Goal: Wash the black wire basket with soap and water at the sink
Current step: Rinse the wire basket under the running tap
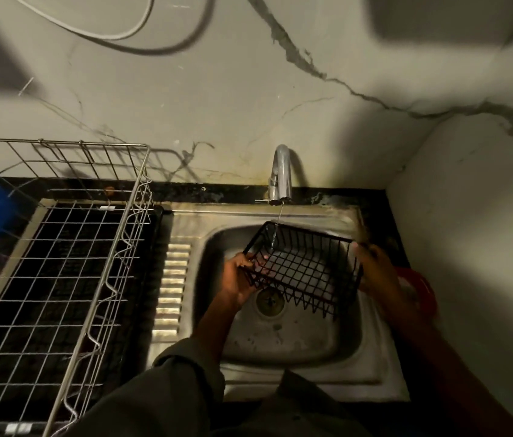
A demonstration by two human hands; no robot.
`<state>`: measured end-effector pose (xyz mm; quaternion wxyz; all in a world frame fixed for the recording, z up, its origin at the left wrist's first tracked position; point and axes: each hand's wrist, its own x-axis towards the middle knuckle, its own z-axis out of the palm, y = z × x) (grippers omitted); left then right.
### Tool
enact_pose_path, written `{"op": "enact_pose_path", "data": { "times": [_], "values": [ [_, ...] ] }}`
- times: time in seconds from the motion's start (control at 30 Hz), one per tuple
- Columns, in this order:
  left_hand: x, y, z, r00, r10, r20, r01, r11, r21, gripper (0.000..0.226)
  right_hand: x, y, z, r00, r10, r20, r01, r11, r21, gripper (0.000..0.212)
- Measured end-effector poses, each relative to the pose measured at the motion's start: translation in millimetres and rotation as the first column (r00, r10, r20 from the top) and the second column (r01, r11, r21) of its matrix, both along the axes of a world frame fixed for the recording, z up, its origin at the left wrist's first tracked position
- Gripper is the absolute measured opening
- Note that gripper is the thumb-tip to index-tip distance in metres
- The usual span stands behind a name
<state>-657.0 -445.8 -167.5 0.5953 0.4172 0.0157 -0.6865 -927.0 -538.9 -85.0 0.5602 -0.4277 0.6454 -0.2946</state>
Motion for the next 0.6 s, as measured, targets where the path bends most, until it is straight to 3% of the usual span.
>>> {"op": "enact_pose_path", "data": {
  "times": [0.1,0.2,0.27,0.37,0.5,0.6],
  "values": [
    [2,9,4,0.996,0.077,0.038,-0.073,0.992,-0.098,0.060,9,6,-7,0.998,0.035,-0.053,-0.038,0.998,-0.041,0.038],
    [15,15,3,0.983,0.085,0.162,-0.069,0.993,-0.101,0.053,19,11,-10,0.998,0.051,-0.023,-0.053,0.990,-0.128,0.033],
    [25,20,1,0.963,0.086,0.256,-0.067,0.994,-0.083,0.047,29,7,-10,0.992,0.114,-0.044,-0.121,0.970,-0.212,0.048],
    [40,24,-6,0.923,0.075,0.378,-0.072,0.997,-0.021,0.049,55,2,8,0.989,0.139,-0.047,-0.146,0.925,-0.351,0.052],
    [42,18,-12,0.873,-0.040,0.486,-0.060,0.980,0.188,0.019,96,-1,35,0.949,0.267,-0.167,-0.314,0.820,-0.478,0.058],
    [34,12,-16,0.916,0.014,0.402,-0.133,0.953,0.271,0.008,127,-4,41,0.861,0.417,-0.291,-0.508,0.676,-0.534,0.059]
  ]
}}
